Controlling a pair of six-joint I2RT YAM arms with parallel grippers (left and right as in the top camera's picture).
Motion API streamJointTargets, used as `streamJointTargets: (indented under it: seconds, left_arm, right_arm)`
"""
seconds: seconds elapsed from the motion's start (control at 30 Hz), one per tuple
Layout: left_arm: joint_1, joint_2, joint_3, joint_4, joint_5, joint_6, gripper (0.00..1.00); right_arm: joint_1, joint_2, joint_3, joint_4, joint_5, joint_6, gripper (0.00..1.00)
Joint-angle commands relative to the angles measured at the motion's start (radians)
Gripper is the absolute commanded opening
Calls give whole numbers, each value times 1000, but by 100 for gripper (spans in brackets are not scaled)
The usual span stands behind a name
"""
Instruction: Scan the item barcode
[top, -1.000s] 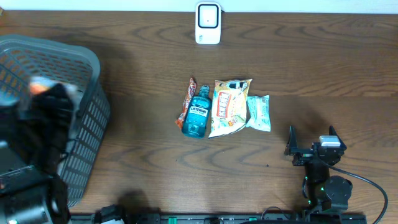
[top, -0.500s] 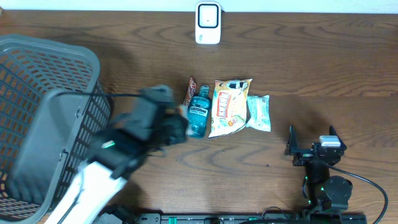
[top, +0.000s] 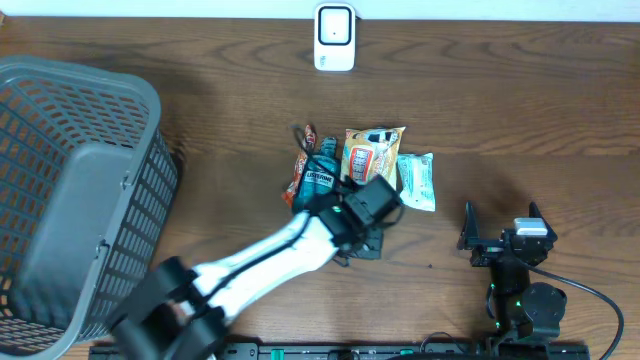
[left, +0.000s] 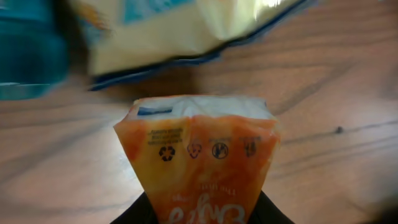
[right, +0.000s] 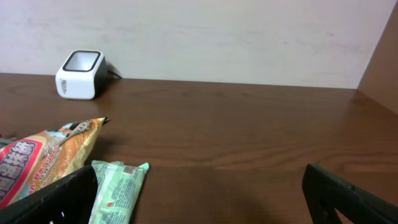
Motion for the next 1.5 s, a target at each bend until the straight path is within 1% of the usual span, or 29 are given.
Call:
streamJointTargets:
  seconds: [0.0,0.07,0.13,0.17,0.2,0.23,0.3,0.43,0.6,0.7,0.8,0.9,1.0,1.07,1.17,1.2,1.23,1.33,1.37,1.47]
  left_arm:
    - [-19,64,-1,44,-22,-20,29]
    - [-19,93,-1,72,-19,-21,32]
    - [-19,108,-1,93,-19,-21,41]
    - [-19,108,-1,98,-20,-21,62]
    - [-19,108,-1,105,-19,-21,78]
    - [-19,104,0,108,-19,-21,86]
    - [-19,96,0,107,-20,-19,98]
    - [-16,52,8,80,-20,2,100]
    - [11,-68,58,-14,-42,107,100]
    - [47,-176,72,-33,-124,165,100]
    - [101,-293,93,-24,-266,223,100]
    - [168,-391,148,26,-419,342,99]
    - [246,-465,225,158,-522,524,99]
    - [292,-496,270,261,-541,624,99]
    - [365,-527,330,397,-541,719,99]
    - [391,-537,355,435,-563,745,99]
    - [411,-544,373,457,-598,744,99]
    - [445,-562,415,456,-708,767,99]
    - [451,-572,424,441,-780,834,99]
    - [451,-583,424,377,-887,965,99]
  right_arm:
    - [4,-5,-1,-3,1,-5,99]
    - [4,-5,-1,-3,1,-5,99]
    - [4,-5,-1,-3,1,-5,99]
    - [4,-5,-1,-3,1,-5,99]
    - [4,-5,-1,-3,1,-5,99]
    - [4,-5,-1,-3,1,-5,99]
    - [4,-5,-1,-3,1,-5,99]
    - [4,-5,-1,-3,1,-5,99]
    - [4,-5,-1,-3,1,-5,99]
    - [4,-5,-1,-3,1,-5,99]
    - [4,-5,-1,-3,1,-5,99]
    - [4,-5,-1,-3,1,-5,99]
    - [4,-5,-1,-3,1,-5,99]
    - [4,-5,-1,-3,1,-5,99]
    - [4,-5,-1,-3,1,-5,99]
    - [4,-5,-1,-3,1,-5,99]
    - [4,-5,-1,-3,1,-5,99]
    - [4,-5,-1,-3,1,-5,99]
    - [4,-5,-1,-3,1,-5,99]
    - [4,-5,-1,-3,1,-5,99]
